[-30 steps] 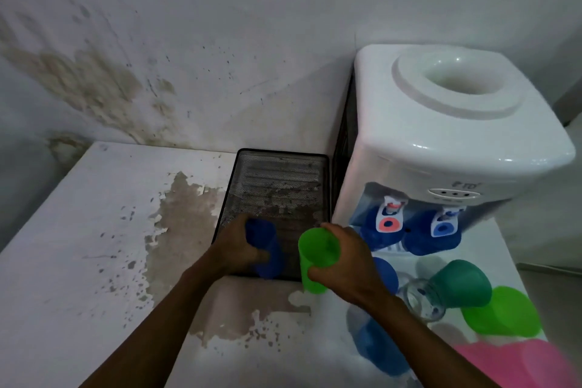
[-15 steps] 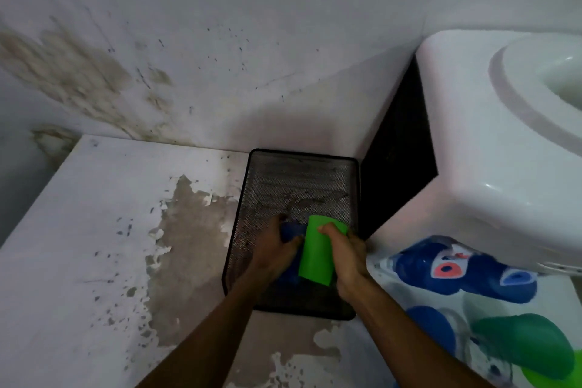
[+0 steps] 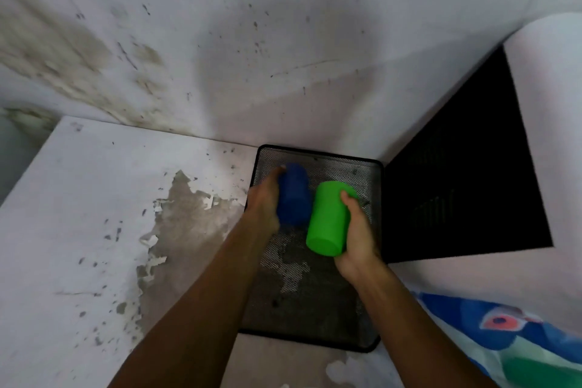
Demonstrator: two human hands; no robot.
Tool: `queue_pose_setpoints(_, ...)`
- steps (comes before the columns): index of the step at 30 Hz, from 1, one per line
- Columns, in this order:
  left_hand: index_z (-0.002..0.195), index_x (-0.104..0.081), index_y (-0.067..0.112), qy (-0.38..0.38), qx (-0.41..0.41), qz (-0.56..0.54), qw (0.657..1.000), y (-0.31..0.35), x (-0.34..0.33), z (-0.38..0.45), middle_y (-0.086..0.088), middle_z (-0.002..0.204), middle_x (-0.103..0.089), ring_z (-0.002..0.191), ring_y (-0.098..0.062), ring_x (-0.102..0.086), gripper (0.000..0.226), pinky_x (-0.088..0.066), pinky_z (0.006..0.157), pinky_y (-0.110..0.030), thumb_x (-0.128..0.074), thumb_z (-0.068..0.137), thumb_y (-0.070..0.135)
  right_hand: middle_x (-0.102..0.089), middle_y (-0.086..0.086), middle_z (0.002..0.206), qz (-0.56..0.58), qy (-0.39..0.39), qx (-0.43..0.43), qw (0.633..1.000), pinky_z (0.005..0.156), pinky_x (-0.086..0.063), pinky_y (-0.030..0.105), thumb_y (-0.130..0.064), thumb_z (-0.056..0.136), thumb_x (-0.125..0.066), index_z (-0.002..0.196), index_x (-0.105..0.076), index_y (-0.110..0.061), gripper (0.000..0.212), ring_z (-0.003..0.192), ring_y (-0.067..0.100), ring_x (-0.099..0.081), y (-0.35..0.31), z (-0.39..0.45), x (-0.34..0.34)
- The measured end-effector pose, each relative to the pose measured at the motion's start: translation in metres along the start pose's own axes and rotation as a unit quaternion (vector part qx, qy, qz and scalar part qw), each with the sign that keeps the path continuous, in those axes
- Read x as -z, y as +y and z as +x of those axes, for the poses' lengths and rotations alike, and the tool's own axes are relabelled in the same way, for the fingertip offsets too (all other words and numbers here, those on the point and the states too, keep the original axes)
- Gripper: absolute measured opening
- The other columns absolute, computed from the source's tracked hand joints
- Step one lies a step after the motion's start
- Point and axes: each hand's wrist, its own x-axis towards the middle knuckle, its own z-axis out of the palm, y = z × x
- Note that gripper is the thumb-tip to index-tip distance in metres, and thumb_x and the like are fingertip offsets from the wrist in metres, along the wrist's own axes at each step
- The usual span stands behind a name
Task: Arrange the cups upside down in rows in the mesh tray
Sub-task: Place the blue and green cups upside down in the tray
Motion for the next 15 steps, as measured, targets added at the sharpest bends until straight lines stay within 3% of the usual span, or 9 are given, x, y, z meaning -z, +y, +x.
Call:
queue_pose_setpoints(2, 0.093, -0.066, 0.008, -0.050, 0.055, -0.084, 0.994, 0.016, -0.006, 0.007, -0.011, 0.066, -0.071, 0.073, -0.026, -0.062, 0.033, -0.051, 0.065, -0.032, -0.054, 0.088, 0.038, -0.067, 0.015, 0.102, 0.023, -0.010, -0.020, 0.999, 0.081, -0.051, 0.043, -0.039, 0.088, -0.058, 0.110, -0.065, -0.013, 0.034, 0.084, 0.028, -0.063, -0.008, 0.009, -0.011)
queue_pose_setpoints(4, 0.081, -0.063, 0.007, -0.042, 0.113, -0.136, 0.983, 0.026, -0.008, 0.014, -0.015, 0.061, -0.069, 0.074, -0.029, -0.058, 0.032, -0.050, 0.075, -0.039, -0.050, 0.092, 0.034, -0.066, 0.013, 0.098, 0.044, -0.012, -0.046, 0.998, 0.074, -0.052, 0.041, -0.042, 0.088, -0.057, 0.114, -0.063, -0.014, 0.039, 0.079, 0.027, -0.062, -0.015, 0.019, -0.017)
queue_pose_setpoints(6, 0.090, -0.062, 0.007, -0.026, 0.158, -0.160, 0.974, 0.035, -0.013, 0.014, -0.017, 0.087, -0.068, 0.081, -0.031, -0.056, 0.030, -0.050, 0.078, -0.040, -0.048, 0.092, 0.034, -0.066, 0.014, 0.102, 0.081, -0.009, -0.088, 0.993, 0.073, -0.058, 0.045, -0.045, 0.088, -0.057, 0.118, -0.062, -0.014, 0.044, 0.084, 0.028, -0.062, -0.023, 0.029, -0.021)
queue_pose_setpoints(9, 0.119, -0.058, 0.010, -0.001, 0.204, -0.189, 0.961, 0.038, -0.015, 0.018, -0.014, 0.125, -0.056, 0.108, -0.031, -0.052, 0.041, -0.046, 0.065, -0.038, -0.042, 0.093, 0.037, -0.063, 0.021, 0.119, 0.169, -0.008, -0.168, 0.971, 0.063, -0.058, 0.055, -0.043, 0.084, -0.064, 0.119, -0.060, -0.005, 0.052, 0.100, 0.038, -0.063, -0.034, 0.037, -0.025)
queue_pose_setpoints(11, 0.125, -0.055, 0.008, 0.013, 0.222, -0.217, 0.951, 0.037, -0.017, 0.020, -0.017, 0.131, -0.051, 0.120, -0.034, -0.045, 0.045, -0.048, 0.070, -0.039, -0.045, 0.092, 0.037, -0.063, 0.028, 0.120, 0.211, -0.010, -0.232, 0.950, 0.053, -0.059, 0.053, -0.041, 0.080, -0.069, 0.123, -0.057, 0.002, 0.062, 0.093, 0.045, -0.064, -0.038, 0.041, -0.028)
queue_pose_setpoints(13, 0.122, -0.053, 0.004, 0.028, 0.223, -0.244, 0.944, 0.038, -0.016, 0.021, -0.021, 0.127, -0.049, 0.120, -0.037, -0.044, 0.042, -0.049, 0.076, -0.040, -0.048, 0.092, 0.034, -0.067, 0.033, 0.103, 0.213, -0.001, -0.270, 0.939, 0.049, -0.060, 0.048, -0.044, 0.077, -0.069, 0.119, -0.059, 0.006, 0.066, 0.082, 0.045, -0.067, -0.040, 0.044, -0.033)
queue_pose_setpoints(15, 0.120, -0.051, 0.003, 0.039, 0.229, -0.262, 0.937, 0.038, -0.014, 0.025, -0.024, 0.123, -0.048, 0.118, -0.039, -0.044, 0.040, -0.049, 0.073, -0.043, -0.050, 0.092, 0.031, -0.072, 0.027, 0.085, 0.184, 0.027, -0.294, 0.937, 0.046, -0.059, 0.037, -0.053, 0.071, -0.069, 0.106, -0.065, 0.004, 0.067, 0.072, 0.037, -0.070, -0.040, 0.048, -0.037)
